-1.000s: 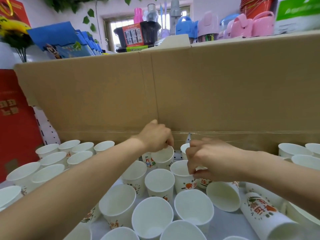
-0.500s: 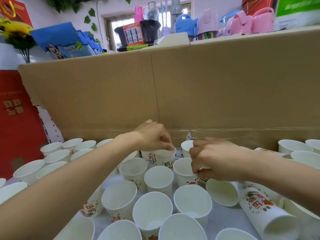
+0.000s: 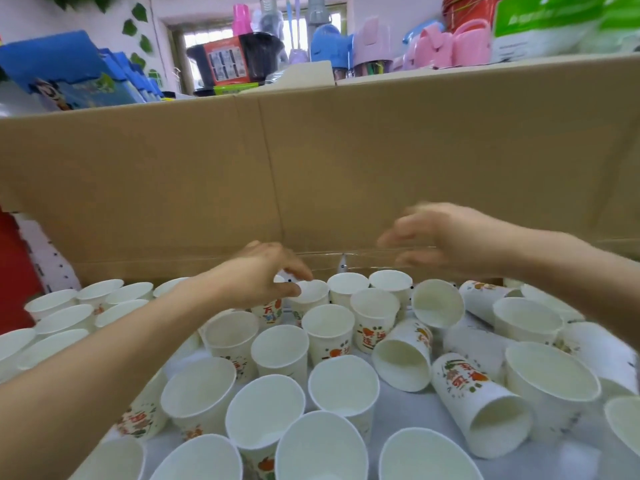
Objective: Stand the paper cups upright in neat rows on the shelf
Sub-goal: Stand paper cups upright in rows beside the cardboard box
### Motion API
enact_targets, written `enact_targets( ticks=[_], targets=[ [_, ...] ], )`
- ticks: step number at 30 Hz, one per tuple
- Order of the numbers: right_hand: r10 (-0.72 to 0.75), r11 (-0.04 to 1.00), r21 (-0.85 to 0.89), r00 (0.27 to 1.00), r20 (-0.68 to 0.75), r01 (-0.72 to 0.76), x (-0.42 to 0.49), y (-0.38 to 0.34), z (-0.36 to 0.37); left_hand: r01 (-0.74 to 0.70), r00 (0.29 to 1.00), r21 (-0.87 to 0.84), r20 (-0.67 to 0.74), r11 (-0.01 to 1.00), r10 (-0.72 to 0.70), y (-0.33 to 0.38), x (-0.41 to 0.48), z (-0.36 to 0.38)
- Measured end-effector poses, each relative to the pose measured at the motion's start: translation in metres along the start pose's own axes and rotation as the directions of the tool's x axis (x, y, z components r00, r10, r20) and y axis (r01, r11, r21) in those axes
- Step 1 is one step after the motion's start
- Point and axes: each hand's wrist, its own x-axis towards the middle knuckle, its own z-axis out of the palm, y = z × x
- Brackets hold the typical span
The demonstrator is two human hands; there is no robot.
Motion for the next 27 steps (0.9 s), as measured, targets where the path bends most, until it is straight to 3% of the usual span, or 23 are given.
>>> enact_targets(
  ticks=[2,4,7,9,13,17,23,27],
  targets=[
    [0.135,0.991,0.012,0.991,-0.022,-0.134,-0.012,0.025,-0.018,-0.04,0.997,-0.095,-0.075,0.995,0.033,0.012,0.001,-0.005],
    [0.224,0.975,-0.03,0.971,0.081,-0.222,-0.022,0.04,-0.017,-0.109,0.991,-0.121,-0.088,0.987,0.099,0.032,0.011,-0.009],
    [0.249,0.968,-0.035,0.927,0.28,-0.249,-0.033,0.045,0.005,-0.182,0.983,-0.148,-0.015,0.972,0.181,0.062,0.032,-0.012],
    [0.22,0.975,-0.046,0.922,0.319,-0.217,-0.038,0.045,0.021,-0.173,0.979,-0.171,0.077,0.97,0.188,0.074,0.042,-0.01],
    [0.184,0.97,-0.211,0.935,0.304,-0.122,-0.033,0.052,0.044,-0.144,0.971,-0.072,0.184,0.987,0.155,0.084,0.053,0.001],
    [0.136,0.954,-0.296,0.943,0.303,-0.042,-0.026,0.059,0.054,-0.093,0.975,-0.075,0.195,0.993,0.106,0.085,0.056,0.007],
    [0.111,0.991,-0.097,0.967,0.231,-0.091,-0.022,0.075,0.058,-0.061,0.969,-0.105,0.233,0.993,0.084,0.089,0.052,0.011],
    [0.211,0.976,0.024,0.968,0.135,-0.216,-0.013,0.09,0.058,-0.047,0.966,-0.073,0.25,0.996,0.064,0.091,0.051,0.012]
  ],
)
